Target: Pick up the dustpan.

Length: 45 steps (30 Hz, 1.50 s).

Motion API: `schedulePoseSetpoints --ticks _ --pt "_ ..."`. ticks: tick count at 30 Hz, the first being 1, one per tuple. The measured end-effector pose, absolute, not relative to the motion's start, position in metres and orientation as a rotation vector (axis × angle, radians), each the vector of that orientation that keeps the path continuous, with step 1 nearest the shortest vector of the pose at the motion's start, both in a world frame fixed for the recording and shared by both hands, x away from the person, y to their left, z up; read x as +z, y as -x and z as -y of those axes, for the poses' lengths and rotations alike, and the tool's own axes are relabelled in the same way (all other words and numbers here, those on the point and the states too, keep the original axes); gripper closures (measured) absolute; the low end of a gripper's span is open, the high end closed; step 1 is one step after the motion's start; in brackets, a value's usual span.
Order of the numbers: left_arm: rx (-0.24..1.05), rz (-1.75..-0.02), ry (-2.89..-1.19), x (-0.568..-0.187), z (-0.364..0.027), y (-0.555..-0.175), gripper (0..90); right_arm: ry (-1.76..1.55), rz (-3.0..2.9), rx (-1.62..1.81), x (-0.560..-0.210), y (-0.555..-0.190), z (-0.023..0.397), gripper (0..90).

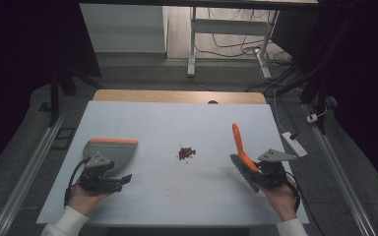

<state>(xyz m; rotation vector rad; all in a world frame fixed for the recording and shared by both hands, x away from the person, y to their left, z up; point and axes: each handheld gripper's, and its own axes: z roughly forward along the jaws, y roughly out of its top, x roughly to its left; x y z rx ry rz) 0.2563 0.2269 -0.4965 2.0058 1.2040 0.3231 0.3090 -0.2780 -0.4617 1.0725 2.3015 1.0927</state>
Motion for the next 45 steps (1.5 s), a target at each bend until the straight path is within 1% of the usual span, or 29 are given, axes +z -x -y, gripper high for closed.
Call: schedulePoseSetpoints --ticks 5,25,31,36,45 --pt "0.297 -1.202 -2.014 -0.496 -0.227 -0.257 16.8 -1.077 -2.31 1.095 -0.463 -0.312 0.278 70.3" --pt "0.316 -1.179 -2.059 -0.488 -0.218 -0.257 17.2 -1.095 -2.295 1.09 -0.463 -0.315 0.276 70.3" --pt "0.331 -1.245 -2.052 -0.481 -0.217 -0.26 16.9 -1.104 -2.29 1.096 -0.462 -0.314 0.277 70.3" --pt "0.384 -1.307 -2.053 -0.467 -0.215 -0.266 16.9 -1.107 -2.272 1.141 -0.457 -0.312 0.281 70.3" --pt "0.411 -1.33 -2.069 -0.462 -0.227 -0.257 16.9 -1.1 -2.276 1.123 -0.459 -0.313 0.282 70.3"
